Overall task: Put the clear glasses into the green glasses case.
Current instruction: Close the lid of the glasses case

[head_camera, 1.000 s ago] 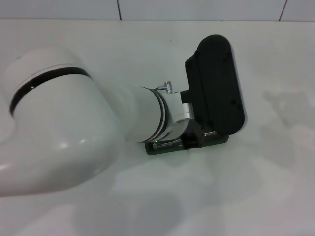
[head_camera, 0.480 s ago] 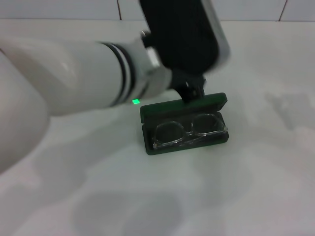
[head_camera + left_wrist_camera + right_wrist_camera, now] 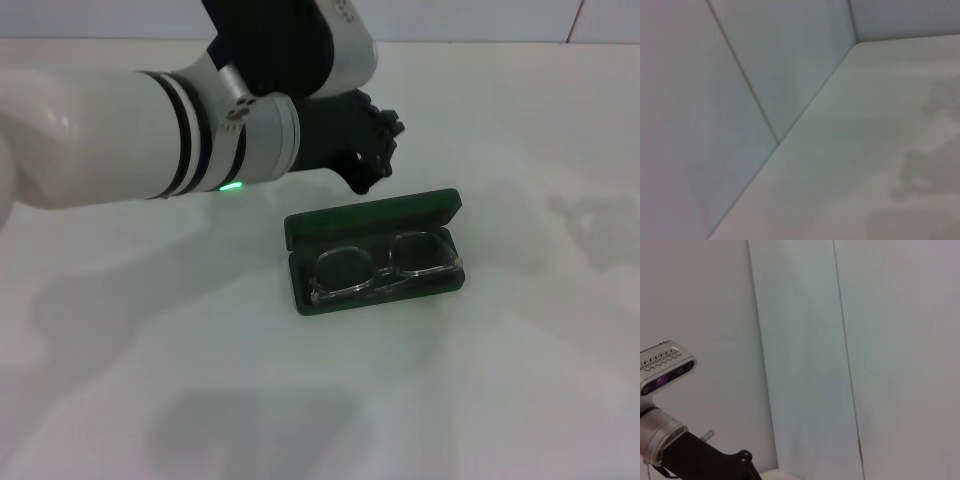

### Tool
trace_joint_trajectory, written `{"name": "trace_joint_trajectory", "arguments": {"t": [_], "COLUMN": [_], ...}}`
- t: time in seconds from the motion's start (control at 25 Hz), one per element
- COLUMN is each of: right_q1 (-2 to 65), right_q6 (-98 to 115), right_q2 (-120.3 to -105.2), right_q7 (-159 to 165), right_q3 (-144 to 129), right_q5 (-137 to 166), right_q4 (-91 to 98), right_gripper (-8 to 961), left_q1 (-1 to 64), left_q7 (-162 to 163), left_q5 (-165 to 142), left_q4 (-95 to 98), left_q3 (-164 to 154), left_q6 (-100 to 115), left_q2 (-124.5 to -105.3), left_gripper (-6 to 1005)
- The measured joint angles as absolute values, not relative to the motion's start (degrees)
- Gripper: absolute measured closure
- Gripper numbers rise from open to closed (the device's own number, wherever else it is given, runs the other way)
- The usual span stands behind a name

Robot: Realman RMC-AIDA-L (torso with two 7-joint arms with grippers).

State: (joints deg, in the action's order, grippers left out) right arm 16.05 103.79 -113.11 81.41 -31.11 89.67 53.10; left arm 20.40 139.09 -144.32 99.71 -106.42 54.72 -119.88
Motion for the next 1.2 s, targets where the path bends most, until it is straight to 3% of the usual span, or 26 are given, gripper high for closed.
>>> {"name": "trace_joint_trajectory", "arguments": {"t": [0.56,0.68,1.2], "right_q1": [14.8,14.5,15.2], "right_q6": [104.9,105.1,104.8], "right_q2": [-113.11,-113.17,-113.01], "right_q7": [81.4,81.4,81.3], "right_q3": [-31.1,-31.1,-31.2], "right_q5": [90.1,90.1,90.2], "right_q4": [52.5,52.5,50.8], "right_gripper": [838,837,833], "left_q1": [23.3,24.5,27.8], "left_q7": [113.3,109.7,97.6], "left_q5": [-111.5,-107.7,-99.6], "left_q4": [82.2,76.9,62.4], "left_q3": [-89.5,-87.0,-85.8], "left_q6": [63.1,63.3,63.0], "left_q2": [-119.80,-119.79,-120.01], "left_gripper": [943,861,915]}}
